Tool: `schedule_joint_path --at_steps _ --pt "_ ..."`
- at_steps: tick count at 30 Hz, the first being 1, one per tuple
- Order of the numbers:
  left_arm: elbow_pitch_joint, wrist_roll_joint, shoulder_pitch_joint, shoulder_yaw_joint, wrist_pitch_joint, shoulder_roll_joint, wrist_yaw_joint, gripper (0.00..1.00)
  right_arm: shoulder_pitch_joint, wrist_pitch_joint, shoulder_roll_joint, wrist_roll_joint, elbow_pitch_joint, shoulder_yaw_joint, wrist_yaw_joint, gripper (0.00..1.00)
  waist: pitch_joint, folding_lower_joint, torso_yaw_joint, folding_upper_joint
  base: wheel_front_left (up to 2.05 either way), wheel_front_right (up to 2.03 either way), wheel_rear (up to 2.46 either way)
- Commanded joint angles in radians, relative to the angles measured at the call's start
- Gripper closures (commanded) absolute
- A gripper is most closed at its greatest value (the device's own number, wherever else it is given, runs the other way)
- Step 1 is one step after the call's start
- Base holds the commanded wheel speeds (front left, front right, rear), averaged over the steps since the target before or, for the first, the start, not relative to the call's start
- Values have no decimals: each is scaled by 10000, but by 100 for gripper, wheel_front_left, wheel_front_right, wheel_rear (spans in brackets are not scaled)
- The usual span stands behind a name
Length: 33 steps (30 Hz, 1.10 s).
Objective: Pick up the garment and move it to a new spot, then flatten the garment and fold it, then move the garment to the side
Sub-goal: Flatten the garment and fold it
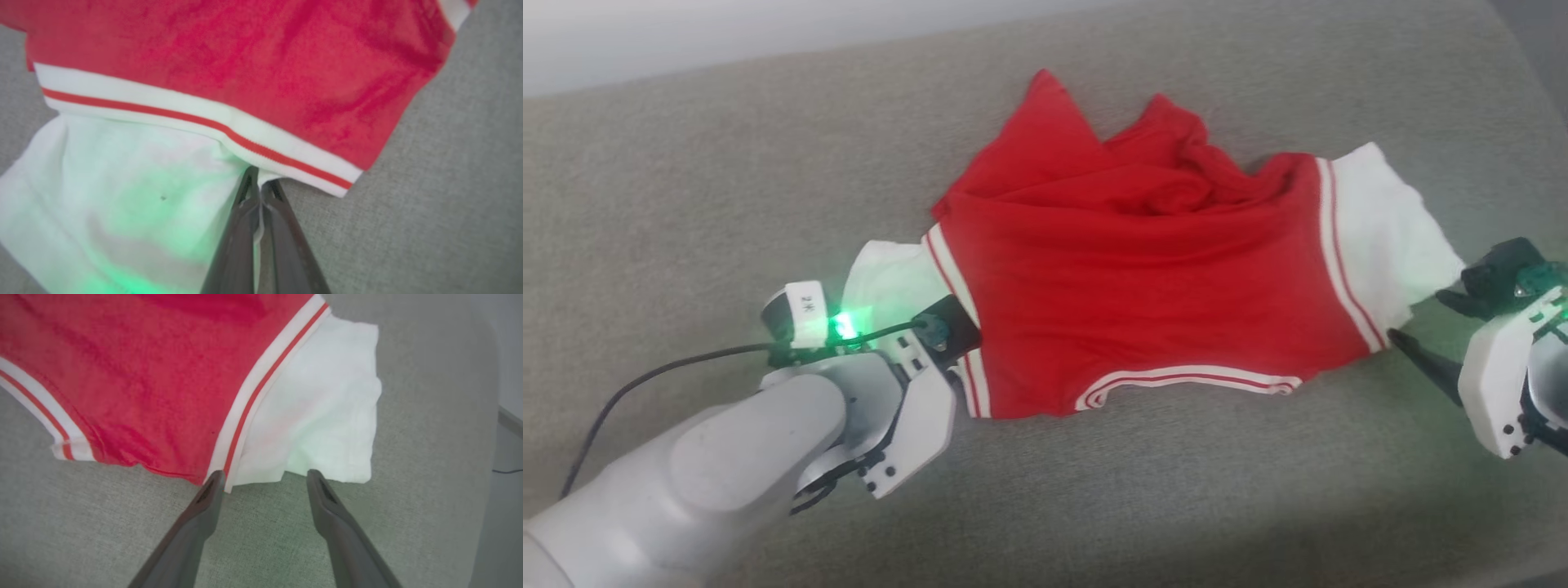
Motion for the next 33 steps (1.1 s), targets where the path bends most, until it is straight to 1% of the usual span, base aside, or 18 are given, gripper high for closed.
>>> schedule_joint_path --at_steps 1,4,6,12,13,14,15,16,20,22,25,29,31,33 --pt "229 192 264 -275 174 43 -22 100 -245 141 67 55 350 249 -19 0 173 0 217 -1 0 0 0" --pt "273 260 202 -279 163 -108 -21 100 -781 297 247 124 1215 890 -19 0 298 0 405 -1 0 0 0" --pt "327 303 131 -282 90 -195 -21 100 -960 264 434 456 1636 1257 -19 0 370 0 494 -1 0 0 0" --pt "509 313 67 -291 -184 -411 -16 100 -1492 -153 726 1200 2205 2294 -19 0 469 0 626 -1 0 0 0" --pt "557 268 65 -289 -233 -463 -3 100 -1551 -212 753 1312 2270 2454 -19 3 466 0 648 -1 0 0 0" --pt "612 253 71 -286 -263 -510 2 100 -1596 -289 774 1404 2335 2608 -18 45 456 0 667 -1 0 0 0" --pt "659 234 71 -287 -298 -554 2 100 -1640 -325 794 1535 2403 2720 -18 64 441 0 686 -1 0 0 0" --pt "708 183 67 -281 -374 -602 2 100 -1674 -348 801 1659 2462 2812 -19 100 424 0 705 -1 0 0 0" --pt "969 -52 81 -247 -799 -762 2 100 -1738 -656 690 2055 2588 3041 -21 100 273 0 779 -1 0 0 0" --pt "1398 -349 -16 -158 -1799 -756 5 100 -1767 -1375 386 2427 2299 3124 -21 100 2 0 878 -1 0 0 0" --pt "1577 -713 114 326 -2867 -843 29 100 -1631 -2209 3 3018 1685 3013 -21 100 -200 0 979 -1 0 0 0" --pt "1517 -1227 386 1130 -3946 -878 664 100 -1338 -3194 -812 4266 591 2514 -19 100 -415 0 1213 -1 0 0 0" --pt "1287 -1586 471 1631 -4413 -908 895 100 -1269 -3498 -1197 4823 59 2196 -19 100 -475 0 1326 -1 0 0 0" --pt "997 -2081 480 2195 -4880 -943 1052 100 -1253 -3664 -1404 5528 -365 1814 -18 100 -511 0 1399 -1 0 0 0"
